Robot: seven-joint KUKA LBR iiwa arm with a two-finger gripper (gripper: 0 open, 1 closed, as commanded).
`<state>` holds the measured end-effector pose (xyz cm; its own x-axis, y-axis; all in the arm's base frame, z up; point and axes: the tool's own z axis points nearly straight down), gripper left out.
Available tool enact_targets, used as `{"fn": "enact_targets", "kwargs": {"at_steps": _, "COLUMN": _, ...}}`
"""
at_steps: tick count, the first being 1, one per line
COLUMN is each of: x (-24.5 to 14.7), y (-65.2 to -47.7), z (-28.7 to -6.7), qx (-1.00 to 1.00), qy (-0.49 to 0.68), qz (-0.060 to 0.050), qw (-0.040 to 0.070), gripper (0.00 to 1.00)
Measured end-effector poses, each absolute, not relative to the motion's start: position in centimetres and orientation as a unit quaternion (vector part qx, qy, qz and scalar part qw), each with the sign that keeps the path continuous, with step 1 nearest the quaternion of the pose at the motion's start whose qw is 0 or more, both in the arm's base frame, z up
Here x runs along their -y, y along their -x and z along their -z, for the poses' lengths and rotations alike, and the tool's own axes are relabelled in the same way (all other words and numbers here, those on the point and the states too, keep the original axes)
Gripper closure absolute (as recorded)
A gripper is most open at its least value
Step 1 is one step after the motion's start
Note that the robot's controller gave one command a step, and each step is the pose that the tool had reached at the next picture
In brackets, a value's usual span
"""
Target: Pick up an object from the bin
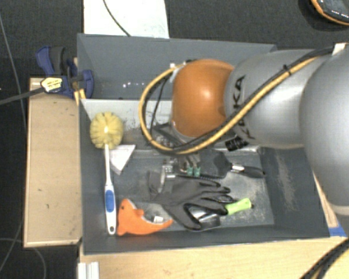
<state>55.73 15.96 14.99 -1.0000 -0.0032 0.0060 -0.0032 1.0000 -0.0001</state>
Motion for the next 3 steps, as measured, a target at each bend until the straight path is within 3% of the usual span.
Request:
{"fn": "enact_targets", "kwargs": {"at_steps": 1, "x": -15.9, "y": -55.9, "z": -15.5, "qx": 1.000, "qy": 0.002, "qz": 0.001, "qw": -0.001, "gripper": 0.00}}
{"fn": "enact_targets", "kwargs": {"at_steps": 2, "x": -13.3, "y": -55.9, "z": -6.8, "qx": 0.995, "qy": 0.103, "qz": 0.000, "qw": 0.003, "gripper": 0.00}}
{"fn": "enact_targets", "kwargs": {"at_steps": 3, "x": -14.1, "y": -54.8, "z": -7.1, "qx": 1.000, "qy": 0.015, "qz": 0.001, "qw": -0.001, "gripper": 0.00}}
